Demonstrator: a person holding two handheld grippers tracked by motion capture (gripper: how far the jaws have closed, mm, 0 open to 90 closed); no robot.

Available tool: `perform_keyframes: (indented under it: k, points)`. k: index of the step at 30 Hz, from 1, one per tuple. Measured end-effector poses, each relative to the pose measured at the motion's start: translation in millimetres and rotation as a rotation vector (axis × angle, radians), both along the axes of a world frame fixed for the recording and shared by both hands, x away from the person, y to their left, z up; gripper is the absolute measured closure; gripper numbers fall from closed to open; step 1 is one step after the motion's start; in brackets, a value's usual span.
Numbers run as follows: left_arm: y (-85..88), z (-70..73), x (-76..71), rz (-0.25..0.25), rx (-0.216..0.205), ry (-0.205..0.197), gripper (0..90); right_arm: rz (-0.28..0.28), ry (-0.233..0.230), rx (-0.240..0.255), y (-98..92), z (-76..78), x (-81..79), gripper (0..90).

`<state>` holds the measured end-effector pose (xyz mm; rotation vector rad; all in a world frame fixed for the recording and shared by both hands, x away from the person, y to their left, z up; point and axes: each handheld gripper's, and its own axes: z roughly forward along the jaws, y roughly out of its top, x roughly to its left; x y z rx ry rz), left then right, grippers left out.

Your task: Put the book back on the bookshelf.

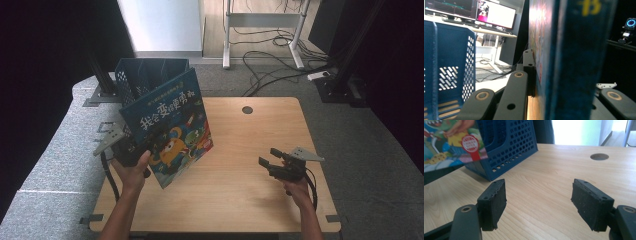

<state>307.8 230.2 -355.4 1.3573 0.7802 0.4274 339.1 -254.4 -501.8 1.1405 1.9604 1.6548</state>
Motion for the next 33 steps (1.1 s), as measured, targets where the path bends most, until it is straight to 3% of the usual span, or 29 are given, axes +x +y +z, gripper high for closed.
perform_keyframes:
  k: [21, 28, 33]
  points:
    - [17.7, 0.7, -0.8, 0.037, -0.028, 0.005, 83.3, -0.020, 0.037, -0.003, -6.6, -11.3, -4.3, 27.4]
    - [27.8, 5.2, -2.3, 0.063, -0.041, 0.001, 83.3, -0.021, 0.063, -0.031, -5.6, -17.4, -4.6, 27.3]
    - [35.6, 8.0, -2.2, 0.088, -0.050, -0.007, 83.3, -0.059, 0.103, -0.065, -4.3, -22.6, -1.5, 27.5]
